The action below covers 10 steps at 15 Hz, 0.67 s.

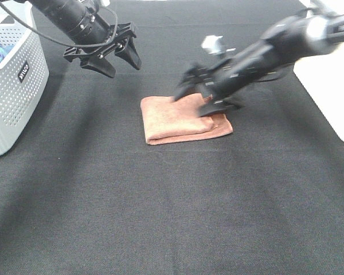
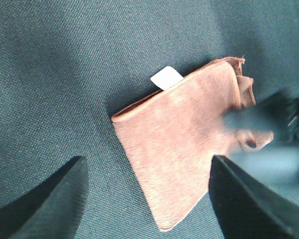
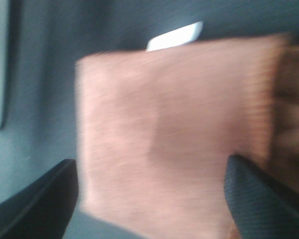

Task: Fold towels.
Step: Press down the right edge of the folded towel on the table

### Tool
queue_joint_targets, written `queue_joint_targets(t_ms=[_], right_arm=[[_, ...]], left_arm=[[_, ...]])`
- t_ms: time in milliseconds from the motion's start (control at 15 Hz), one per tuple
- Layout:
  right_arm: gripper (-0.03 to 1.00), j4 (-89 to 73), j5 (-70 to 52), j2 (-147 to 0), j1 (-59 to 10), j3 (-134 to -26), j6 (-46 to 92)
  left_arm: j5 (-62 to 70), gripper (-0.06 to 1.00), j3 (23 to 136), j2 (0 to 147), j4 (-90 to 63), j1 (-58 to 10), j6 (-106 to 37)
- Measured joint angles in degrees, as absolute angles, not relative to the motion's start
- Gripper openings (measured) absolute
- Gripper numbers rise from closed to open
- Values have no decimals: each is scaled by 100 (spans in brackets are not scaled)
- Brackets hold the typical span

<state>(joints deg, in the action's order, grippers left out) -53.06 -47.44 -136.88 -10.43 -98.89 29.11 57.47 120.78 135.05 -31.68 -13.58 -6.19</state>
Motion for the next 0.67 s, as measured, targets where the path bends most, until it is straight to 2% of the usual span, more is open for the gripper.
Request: queue_joint_targets(t_ms=[200, 667], right_arm=[[76, -4498, -4670, -13688, -705, -9912, 2464], [76, -3650, -5099, -13138, -481, -9924, 1994]], left_arm=[[5747, 66, 12078, 13505, -3168, -1358, -619], [6062, 66, 12078, 13419, -3151, -1358, -659]])
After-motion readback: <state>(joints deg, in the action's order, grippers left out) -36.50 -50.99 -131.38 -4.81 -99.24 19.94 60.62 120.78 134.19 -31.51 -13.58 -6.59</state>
